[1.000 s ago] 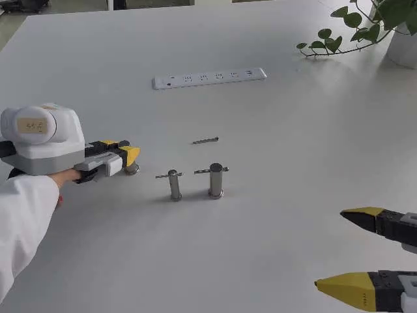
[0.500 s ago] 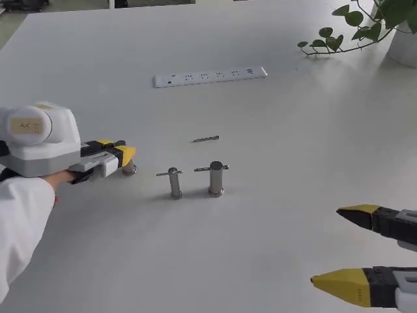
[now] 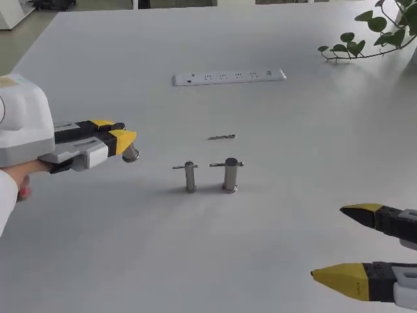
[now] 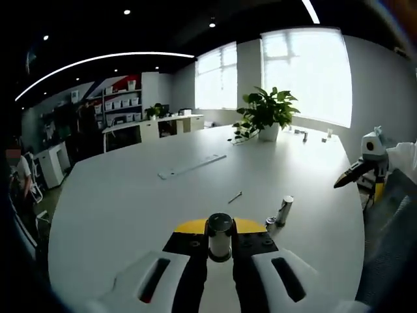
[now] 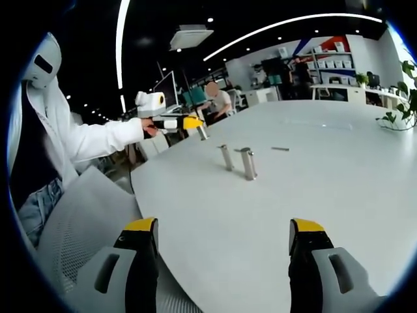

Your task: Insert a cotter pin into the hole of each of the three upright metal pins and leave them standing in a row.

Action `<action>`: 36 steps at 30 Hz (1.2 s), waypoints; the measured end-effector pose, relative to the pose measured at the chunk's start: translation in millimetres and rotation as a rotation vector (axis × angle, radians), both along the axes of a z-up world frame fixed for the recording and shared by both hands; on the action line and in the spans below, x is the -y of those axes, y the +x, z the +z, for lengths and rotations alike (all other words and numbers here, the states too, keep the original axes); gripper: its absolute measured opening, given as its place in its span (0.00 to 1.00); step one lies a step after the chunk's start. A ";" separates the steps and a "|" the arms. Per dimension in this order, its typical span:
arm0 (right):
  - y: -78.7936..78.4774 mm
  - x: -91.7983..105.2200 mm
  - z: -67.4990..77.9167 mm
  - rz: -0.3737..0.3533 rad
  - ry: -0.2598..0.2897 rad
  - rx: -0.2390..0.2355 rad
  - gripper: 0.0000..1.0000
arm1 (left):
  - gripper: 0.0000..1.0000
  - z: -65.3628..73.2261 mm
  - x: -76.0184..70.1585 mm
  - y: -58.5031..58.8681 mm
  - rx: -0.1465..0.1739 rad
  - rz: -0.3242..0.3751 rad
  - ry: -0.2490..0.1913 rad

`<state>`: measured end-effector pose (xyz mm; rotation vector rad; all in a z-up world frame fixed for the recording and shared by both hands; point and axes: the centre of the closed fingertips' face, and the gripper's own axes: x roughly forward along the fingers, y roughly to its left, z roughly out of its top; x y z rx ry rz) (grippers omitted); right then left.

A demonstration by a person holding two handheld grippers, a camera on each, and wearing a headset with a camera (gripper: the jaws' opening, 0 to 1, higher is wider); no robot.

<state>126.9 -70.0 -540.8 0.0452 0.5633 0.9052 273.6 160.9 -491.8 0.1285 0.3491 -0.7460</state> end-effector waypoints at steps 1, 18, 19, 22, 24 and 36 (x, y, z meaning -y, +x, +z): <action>-0.6 -1.5 0.5 0.006 -0.002 0.002 0.80 | 0.11 0.7 0.8 -3.8 0.002 -0.003 -0.002; -0.1 6.7 4.6 -0.021 -0.018 0.030 0.82 | 0.11 -14.8 64.9 -62.8 0.015 -0.199 0.050; -0.5 7.0 4.4 -0.022 -0.017 0.030 0.82 | 0.11 -18.2 67.9 -64.5 0.008 -0.210 0.051; -1.8 8.2 2.7 -0.020 -0.025 0.024 0.82 | 0.11 -31.4 78.2 -68.6 -0.014 -0.232 0.062; -2.3 8.5 2.9 -0.019 -0.023 0.023 0.82 | 0.11 -38.3 82.4 -69.4 -0.024 -0.235 0.053; 0.7 9.1 1.0 -0.010 -0.005 0.008 0.82 | 0.11 -62.2 98.2 -71.2 -0.064 -0.280 0.080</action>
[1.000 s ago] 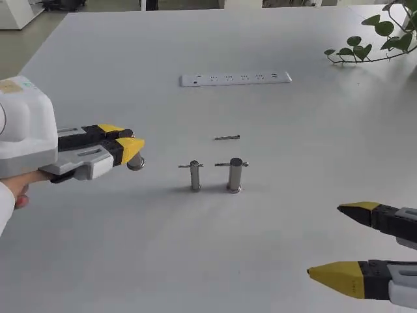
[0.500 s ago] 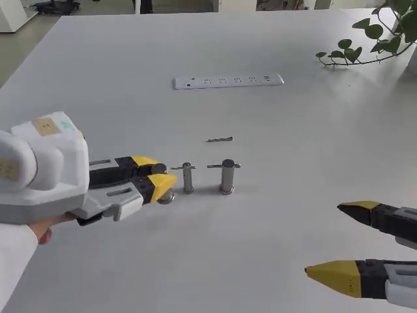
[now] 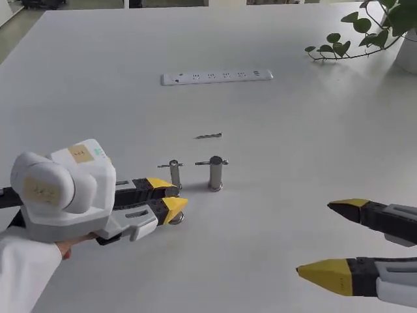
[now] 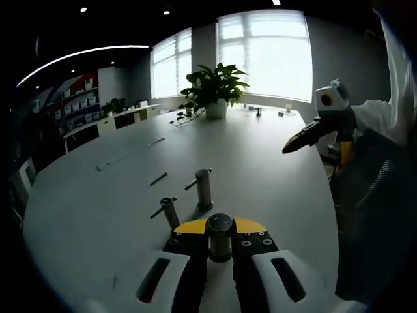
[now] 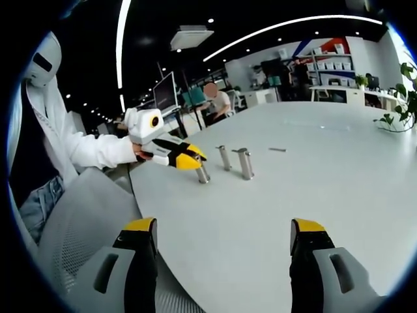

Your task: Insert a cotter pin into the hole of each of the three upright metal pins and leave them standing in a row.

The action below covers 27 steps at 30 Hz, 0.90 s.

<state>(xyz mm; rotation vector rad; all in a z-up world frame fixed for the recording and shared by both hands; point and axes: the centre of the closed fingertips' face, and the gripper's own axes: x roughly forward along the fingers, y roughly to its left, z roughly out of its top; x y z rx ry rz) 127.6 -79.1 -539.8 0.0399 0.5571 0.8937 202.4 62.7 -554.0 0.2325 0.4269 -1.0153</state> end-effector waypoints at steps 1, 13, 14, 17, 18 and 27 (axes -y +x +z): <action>-0.2 -0.5 -0.5 0.004 -0.001 -0.001 0.82 | 0.11 -1.3 0.7 -0.4 -0.004 0.001 -0.004; 0.8 -2.1 -6.0 0.011 -0.008 -0.013 0.80 | 0.11 -9.8 2.4 -1.5 -0.007 0.050 0.005; 1.3 -2.3 -6.0 0.010 -0.004 -0.016 0.80 | 0.11 -10.7 2.9 -1.6 -0.006 0.050 0.006; 0.7 -3.3 -6.1 0.016 -0.005 -0.017 0.80 | 0.11 -10.2 3.1 -1.1 0.000 0.047 0.005; 1.2 -3.4 -6.1 0.017 -0.006 -0.016 0.80 | 0.11 -10.0 3.5 -0.7 0.001 0.048 0.005; -3.4 -4.4 -10.0 0.024 -0.012 -0.029 0.80 | 0.12 -8.7 3.0 -2.4 -0.029 0.039 -0.030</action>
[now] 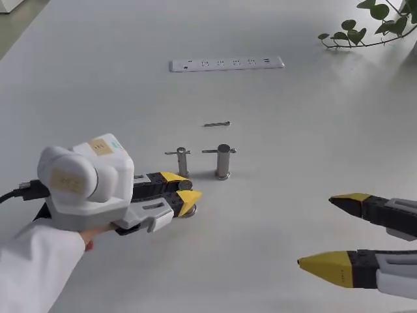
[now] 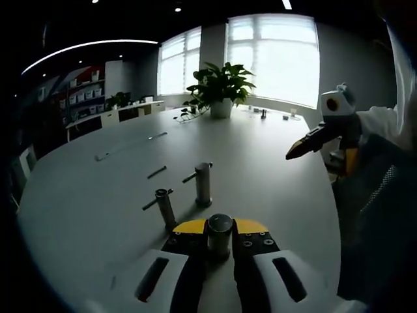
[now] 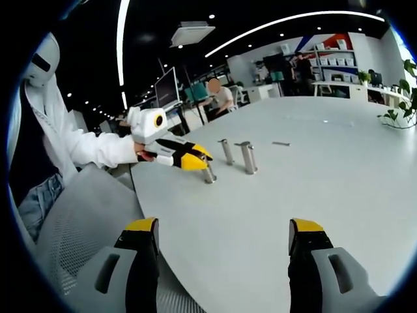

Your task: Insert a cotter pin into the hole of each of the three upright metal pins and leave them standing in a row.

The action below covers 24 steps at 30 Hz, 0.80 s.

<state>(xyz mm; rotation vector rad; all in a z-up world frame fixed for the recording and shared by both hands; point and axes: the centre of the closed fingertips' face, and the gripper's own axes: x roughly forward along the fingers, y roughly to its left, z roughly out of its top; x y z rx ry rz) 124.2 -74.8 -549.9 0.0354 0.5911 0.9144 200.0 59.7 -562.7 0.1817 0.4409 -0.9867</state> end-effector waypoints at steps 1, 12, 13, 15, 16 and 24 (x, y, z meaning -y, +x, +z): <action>-0.1 0.0 -0.5 -0.001 0.001 -0.002 0.80 | 0.14 1.8 0.3 0.7 0.010 0.001 -0.003; -2.7 0.7 2.2 0.004 0.006 -0.002 0.80 | 0.58 6.6 -18.8 -7.7 -0.108 0.008 -0.061; -2.4 0.6 1.9 0.005 0.005 -0.003 0.80 | 0.67 7.5 -21.3 -9.2 -0.094 0.001 -0.054; -2.4 0.7 0.9 0.008 0.000 -0.005 0.80 | 0.79 8.4 -26.5 -13.9 -0.104 -0.007 -0.057; -2.4 0.4 0.6 0.010 -0.002 -0.007 0.80 | 0.81 8.4 -30.4 -17.2 -0.118 -0.009 -0.062; 2.3 -1.3 4.0 0.028 -0.016 0.000 0.80 | 0.99 8.2 -47.3 -34.4 -0.166 0.001 -0.074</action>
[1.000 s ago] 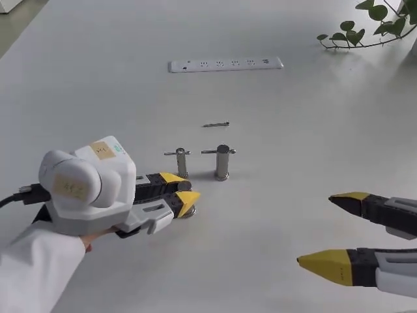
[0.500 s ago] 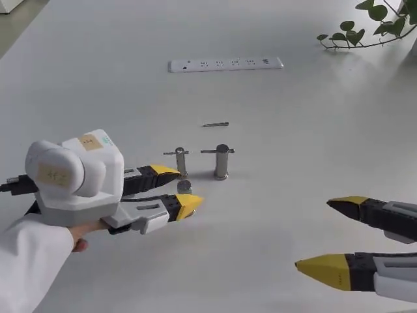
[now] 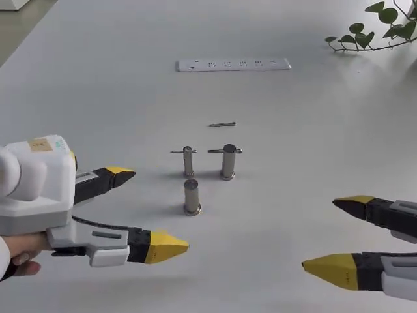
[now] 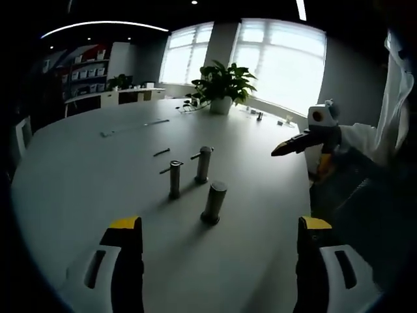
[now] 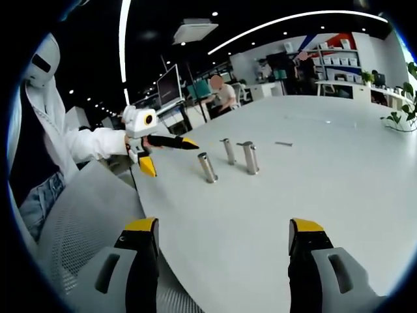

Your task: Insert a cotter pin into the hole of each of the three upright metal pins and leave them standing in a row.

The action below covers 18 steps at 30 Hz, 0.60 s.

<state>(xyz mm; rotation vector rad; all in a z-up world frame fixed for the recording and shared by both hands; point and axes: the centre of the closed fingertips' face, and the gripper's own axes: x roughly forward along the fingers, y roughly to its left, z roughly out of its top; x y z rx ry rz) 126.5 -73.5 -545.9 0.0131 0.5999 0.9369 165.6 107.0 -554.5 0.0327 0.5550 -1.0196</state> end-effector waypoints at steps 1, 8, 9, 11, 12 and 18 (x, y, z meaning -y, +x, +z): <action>2.5 1.1 1.1 0.004 -0.009 0.003 0.80 | 0.99 0.7 -1.0 -1.9 -0.001 0.005 -0.002; 23.6 11.6 14.3 0.044 -0.094 0.039 0.76 | 0.99 13.2 -7.2 1.3 0.033 0.058 -0.015; 28.8 13.6 17.2 0.061 -0.116 0.052 0.75 | 0.99 15.8 -7.6 1.4 0.038 0.064 -0.023; 39.0 14.6 24.3 0.062 -0.117 0.061 0.73 | 0.99 17.5 -7.8 0.2 0.033 0.065 -0.033; 44.1 13.8 28.1 0.072 -0.115 0.062 0.73 | 0.99 17.3 -7.6 -1.0 0.024 0.063 -0.037; 62.7 10.8 36.6 0.185 -0.225 0.105 0.71 | 0.99 12.7 -17.3 -3.0 0.029 0.083 -0.005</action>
